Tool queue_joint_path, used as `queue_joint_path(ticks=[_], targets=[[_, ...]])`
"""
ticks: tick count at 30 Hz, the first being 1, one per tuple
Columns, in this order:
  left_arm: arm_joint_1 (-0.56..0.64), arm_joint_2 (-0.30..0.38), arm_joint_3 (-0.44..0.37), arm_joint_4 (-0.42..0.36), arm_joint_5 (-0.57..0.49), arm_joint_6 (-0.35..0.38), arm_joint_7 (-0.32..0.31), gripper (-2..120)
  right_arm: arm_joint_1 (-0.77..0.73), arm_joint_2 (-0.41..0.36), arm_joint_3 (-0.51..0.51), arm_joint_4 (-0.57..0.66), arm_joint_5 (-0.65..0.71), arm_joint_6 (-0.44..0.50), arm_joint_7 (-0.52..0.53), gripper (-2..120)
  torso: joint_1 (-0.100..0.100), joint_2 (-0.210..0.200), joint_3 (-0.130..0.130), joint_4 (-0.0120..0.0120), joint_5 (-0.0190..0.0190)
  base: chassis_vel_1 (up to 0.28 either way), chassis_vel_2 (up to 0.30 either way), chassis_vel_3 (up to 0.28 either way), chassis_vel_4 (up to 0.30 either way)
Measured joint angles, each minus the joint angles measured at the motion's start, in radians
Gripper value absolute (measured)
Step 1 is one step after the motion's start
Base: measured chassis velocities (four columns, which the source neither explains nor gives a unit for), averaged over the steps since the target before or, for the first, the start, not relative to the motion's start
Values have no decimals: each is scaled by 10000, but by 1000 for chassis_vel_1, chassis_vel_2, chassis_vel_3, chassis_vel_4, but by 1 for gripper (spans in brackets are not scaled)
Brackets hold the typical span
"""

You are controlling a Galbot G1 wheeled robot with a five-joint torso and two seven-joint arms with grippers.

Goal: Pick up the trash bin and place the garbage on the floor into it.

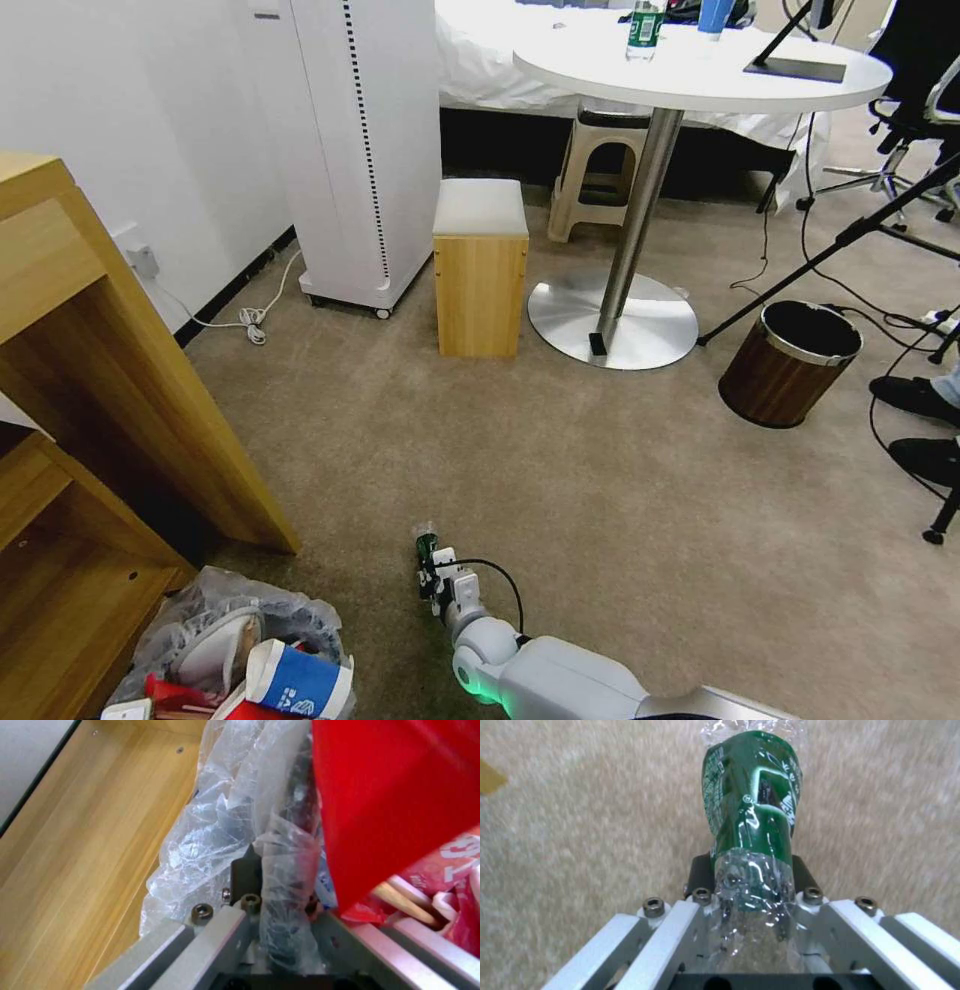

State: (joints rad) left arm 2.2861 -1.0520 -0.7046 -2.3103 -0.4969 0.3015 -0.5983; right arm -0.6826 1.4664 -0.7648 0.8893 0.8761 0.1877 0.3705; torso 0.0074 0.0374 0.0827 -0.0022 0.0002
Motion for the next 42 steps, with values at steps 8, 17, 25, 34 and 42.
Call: queue_joint_path(ticks=[8,17,25,34,42], targets=[[-25,227,-163,-128,-425,42,-166,0,411,-1496,494,2665,-1214,145,140,13,0,-3,0,-2,-1,0,0,0,0],[43,501,-380,-409,-899,137,-385,0,1123,-2835,1049,4606,-1344,3166,-3480,13,0,-2,0,-5,-2,0,0,0,0],[180,651,-529,-761,-1316,408,-634,0,1987,-1977,-955,5717,606,3869,-5371,13,0,-2,0,2,-2,0,0,0,0],[310,628,-648,-825,-1648,556,-855,0,2091,-1047,-3386,7115,1388,3171,-3753,13,0,-1,-1,0,-4,0,0,0,0],[267,544,-574,-702,-1600,558,-893,0,1691,-1401,-4452,8286,1397,2803,-2679,13,0,0,-1,-1,-3,0,0,0,0]])
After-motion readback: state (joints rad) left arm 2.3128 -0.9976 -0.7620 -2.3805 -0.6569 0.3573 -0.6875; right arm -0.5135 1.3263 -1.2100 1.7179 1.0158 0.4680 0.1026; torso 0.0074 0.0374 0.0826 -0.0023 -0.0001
